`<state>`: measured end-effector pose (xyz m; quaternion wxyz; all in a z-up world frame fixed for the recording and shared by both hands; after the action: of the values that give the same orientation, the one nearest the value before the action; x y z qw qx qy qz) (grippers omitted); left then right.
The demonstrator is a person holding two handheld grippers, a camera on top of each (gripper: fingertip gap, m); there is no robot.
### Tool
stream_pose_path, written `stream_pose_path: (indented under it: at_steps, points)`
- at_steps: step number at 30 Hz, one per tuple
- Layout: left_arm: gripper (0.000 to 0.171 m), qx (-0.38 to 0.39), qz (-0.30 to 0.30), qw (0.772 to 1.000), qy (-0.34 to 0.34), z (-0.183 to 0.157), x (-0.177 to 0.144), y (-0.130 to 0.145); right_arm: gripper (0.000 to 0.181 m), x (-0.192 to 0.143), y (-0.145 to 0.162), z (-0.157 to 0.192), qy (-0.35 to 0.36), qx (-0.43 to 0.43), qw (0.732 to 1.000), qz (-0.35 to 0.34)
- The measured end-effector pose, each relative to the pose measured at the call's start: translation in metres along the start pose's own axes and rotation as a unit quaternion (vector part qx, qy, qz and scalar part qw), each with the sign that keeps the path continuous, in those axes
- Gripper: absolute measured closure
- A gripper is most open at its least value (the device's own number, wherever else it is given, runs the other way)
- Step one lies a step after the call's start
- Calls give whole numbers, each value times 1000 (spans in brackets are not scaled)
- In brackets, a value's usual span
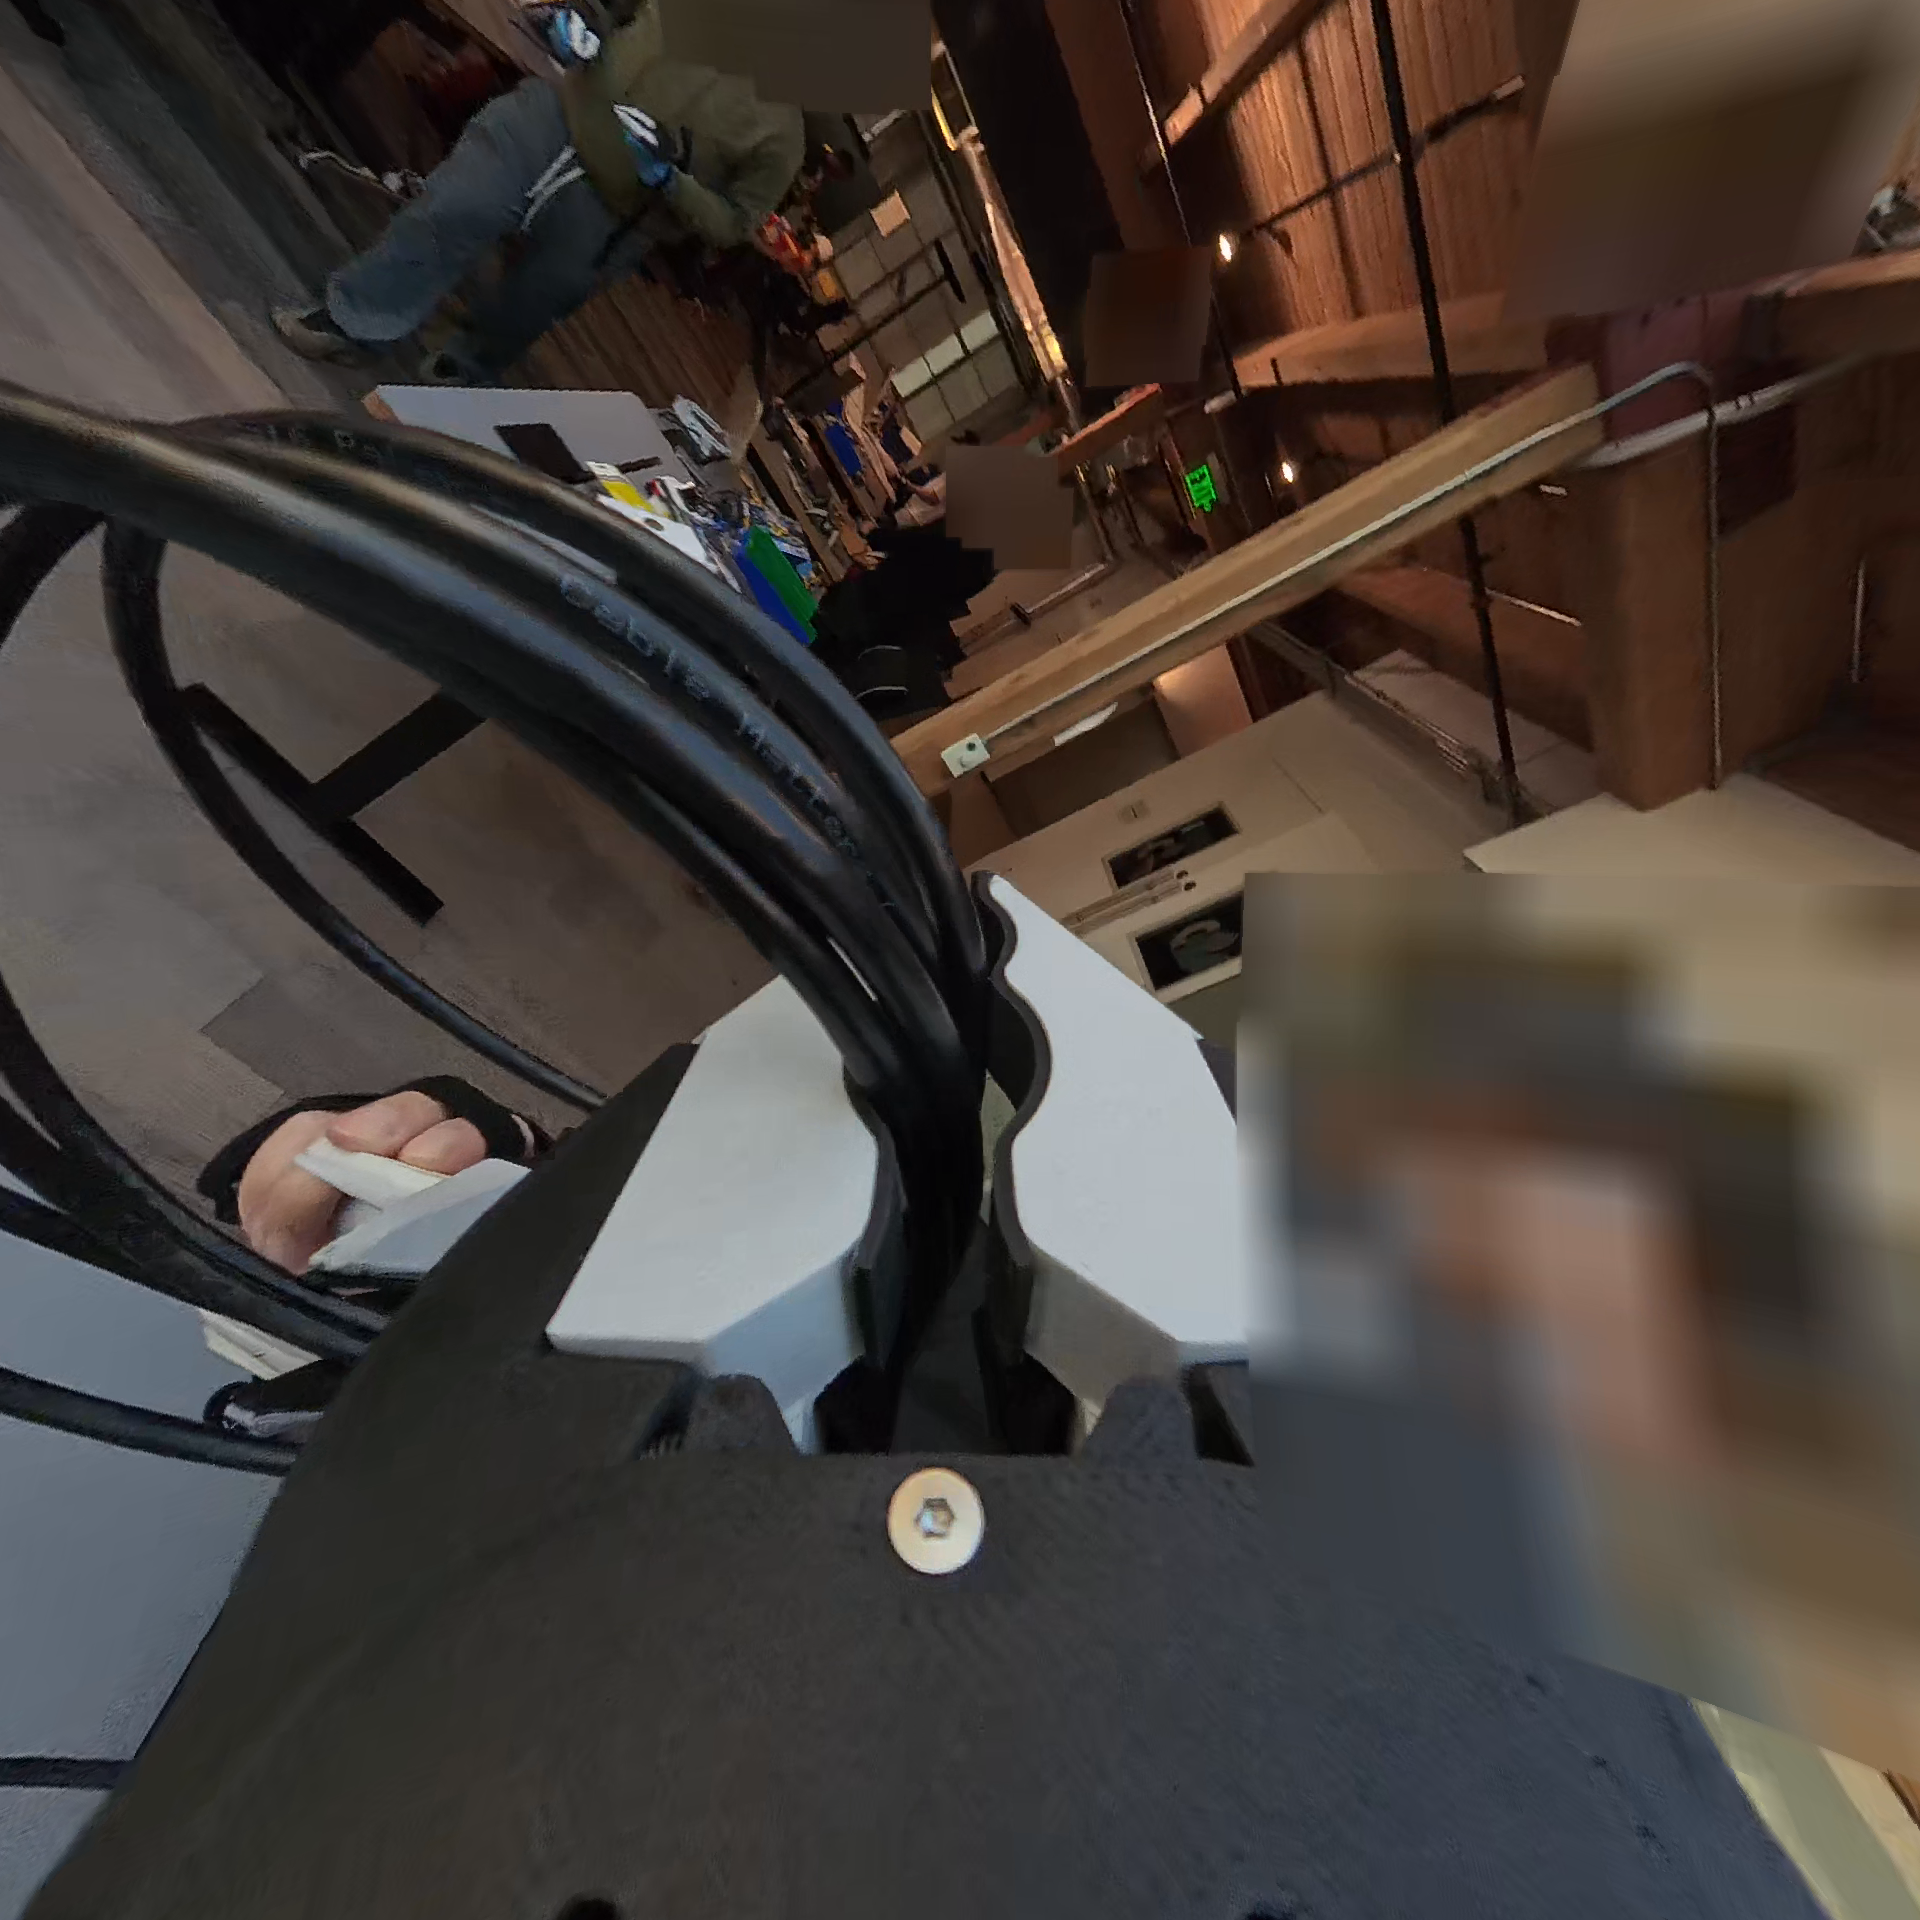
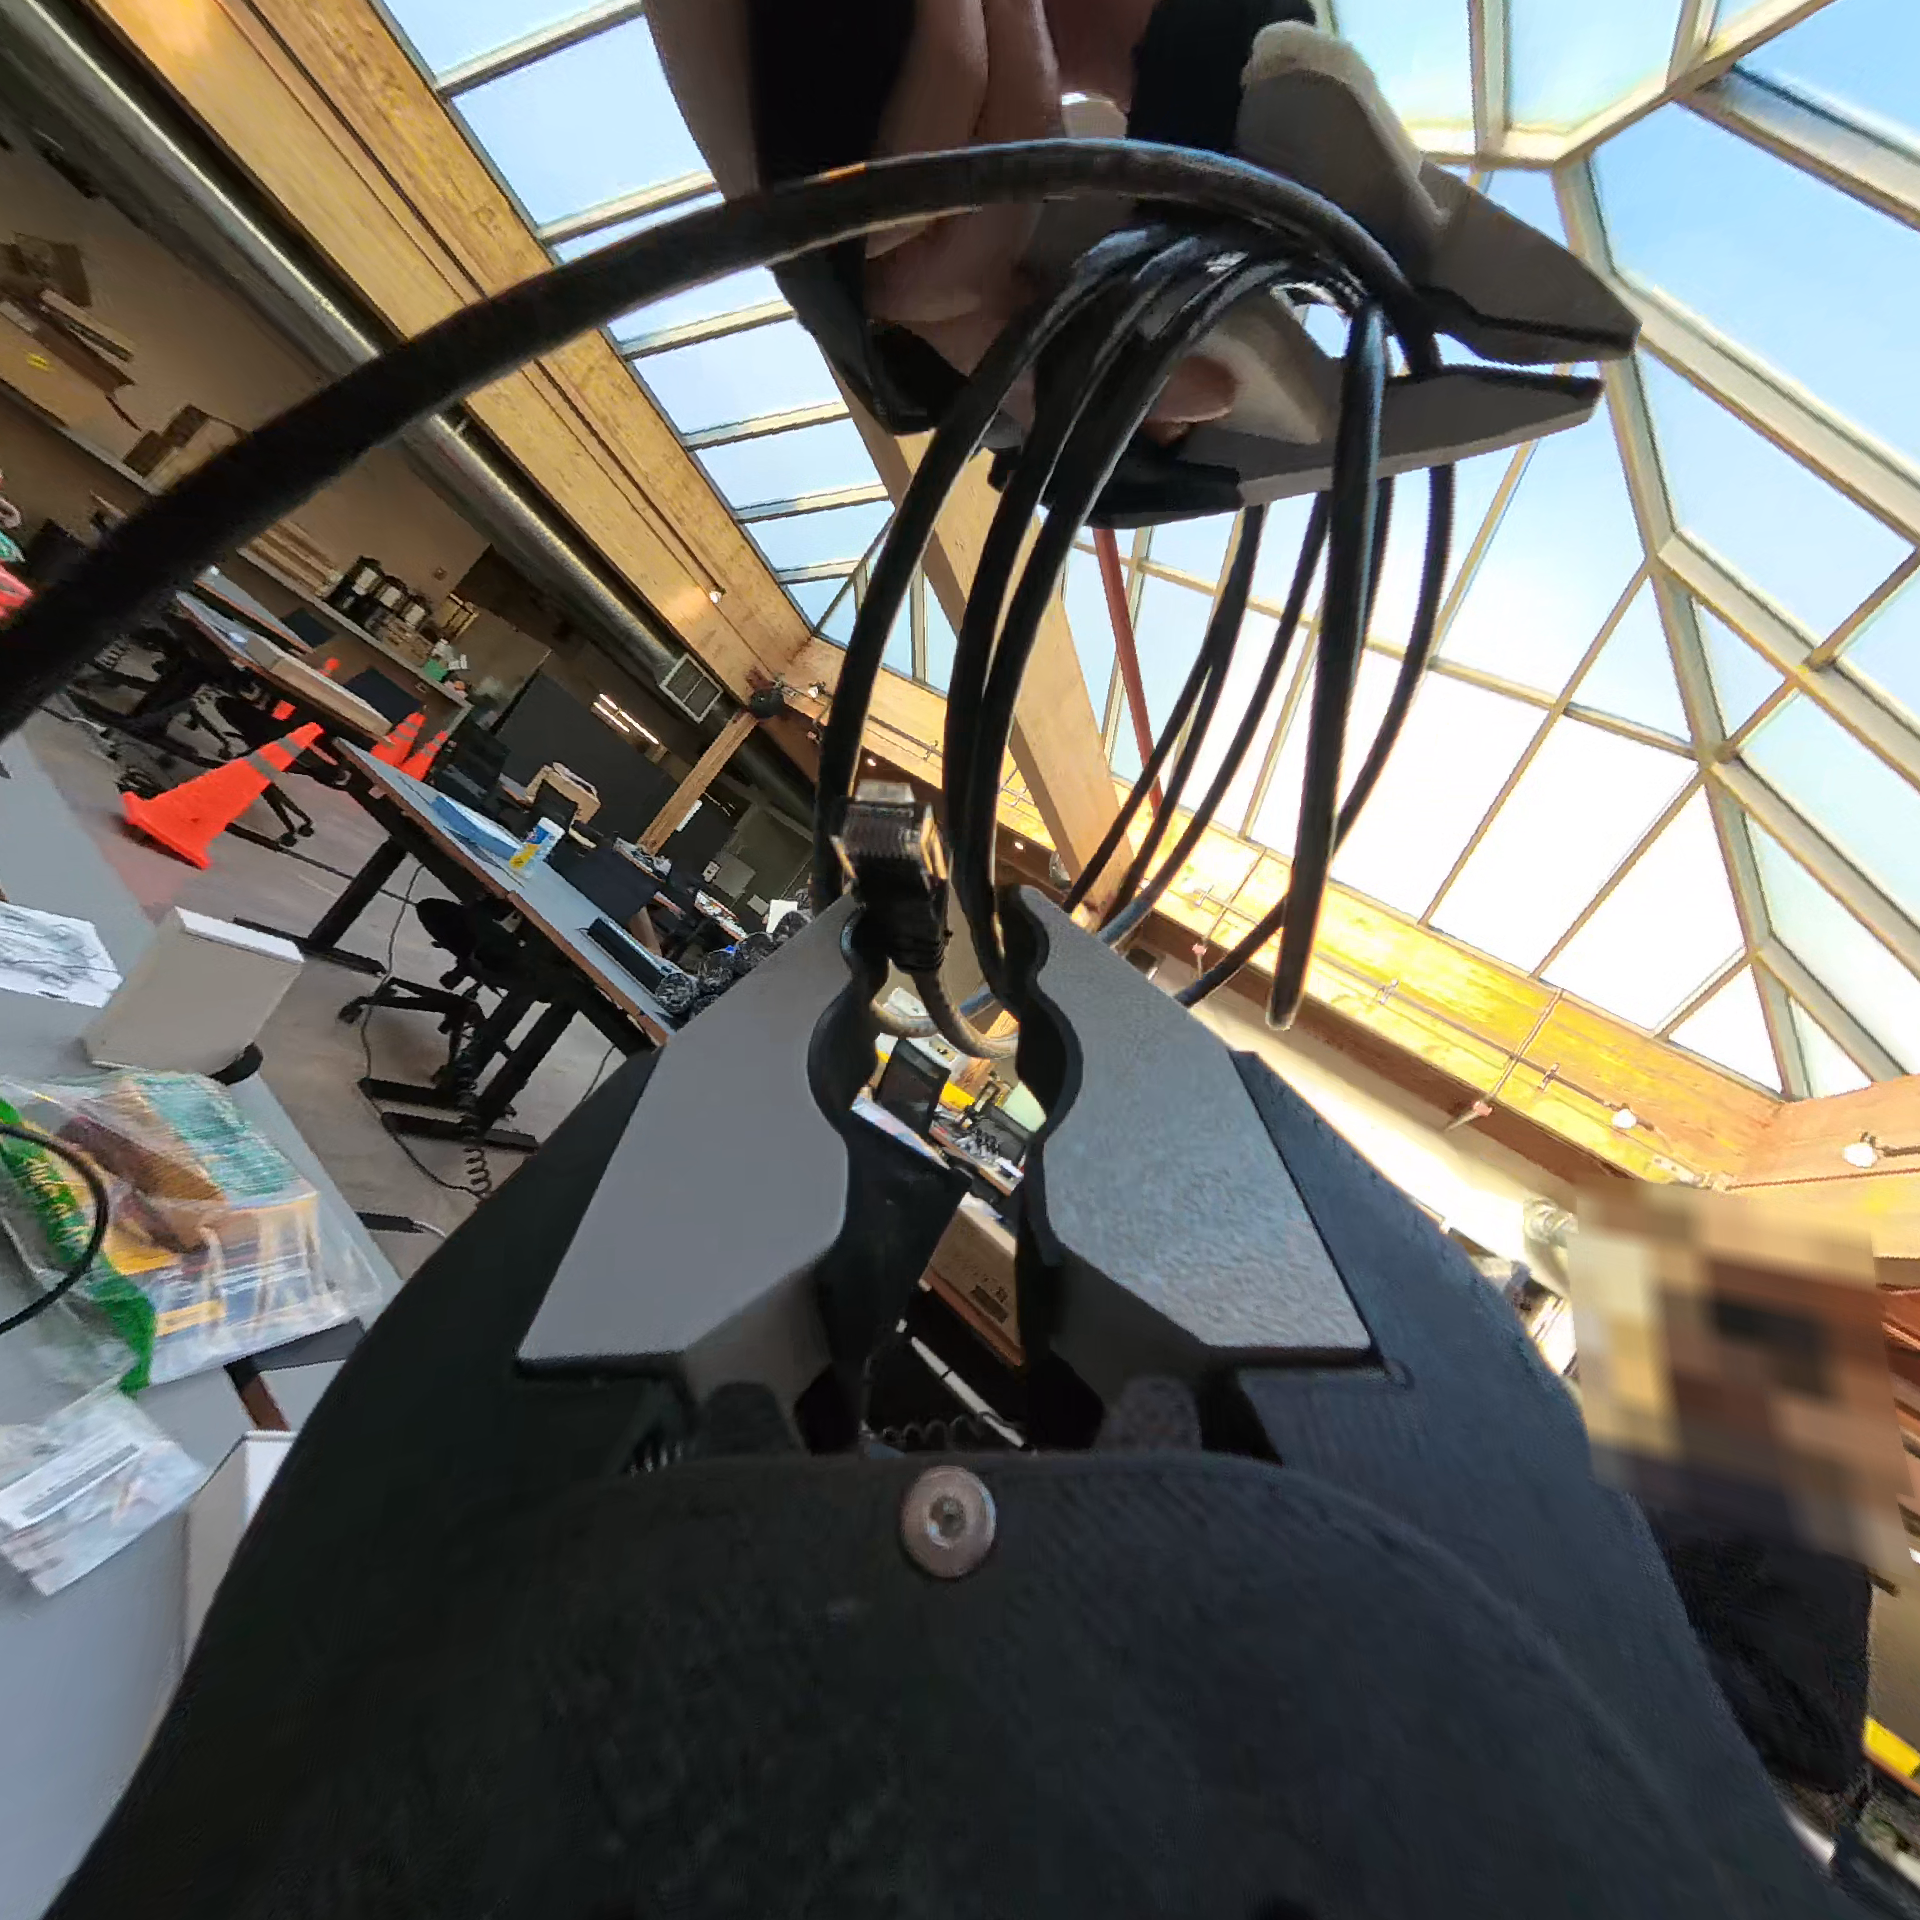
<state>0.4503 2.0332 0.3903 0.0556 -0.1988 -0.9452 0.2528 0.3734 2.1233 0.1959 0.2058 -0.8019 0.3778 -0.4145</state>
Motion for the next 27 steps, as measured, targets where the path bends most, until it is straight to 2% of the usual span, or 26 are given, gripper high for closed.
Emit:
stream_pose_path:
  at_steps: [2, 4, 9, 12, 16, 19, 23, 27]
  points:
    - [167, -25, -12, 999, -18, 27, 0, 7, 157, -15, 13, 10, 30, 20, 999, 14]
    - [167, -61, -20, 998, -21, 59, -1, 18, 132, -37, 26, 19, 76, 19, 997, 25]
    - [168, -176, -33, 984, 20, 137, 1, 59, 109, -97, 52, 35, 68, -5, 993, 100]
    - [168, -231, -60, 969, 61, 168, 1, 81, 104, -127, 52, 33, 70, -30, 989, 125]
    - [168, -271, -60, 955, 109, 182, 9, 102, 95, -137, 49, 32, -20, -21, 993, 116]
    - [168, -275, -34, 955, 109, 180, 16, 107, 96, -136, 47, 25, -103, 9, 989, 106]
    - [167, -273, 5, 958, 87, 171, 23, 108, 96, -128, 47, 23, -232, 93, 964, 87]
    - [168, -280, 33, 957, 64, 169, 32, 111, 96, -117, 50, 29, -305, 164, 934, 84]
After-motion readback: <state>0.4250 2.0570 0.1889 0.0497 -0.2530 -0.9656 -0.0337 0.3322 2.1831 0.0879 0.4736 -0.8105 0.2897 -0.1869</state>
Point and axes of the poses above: each gripper's, where its closed fingertips meet, x out along the fingers, y out of its underside, z = x × y across the jaws, the point moved 10 cm from there along -x, back along the fingers, and after that the axes turned 1 degree about x, right-handed, at the moved point
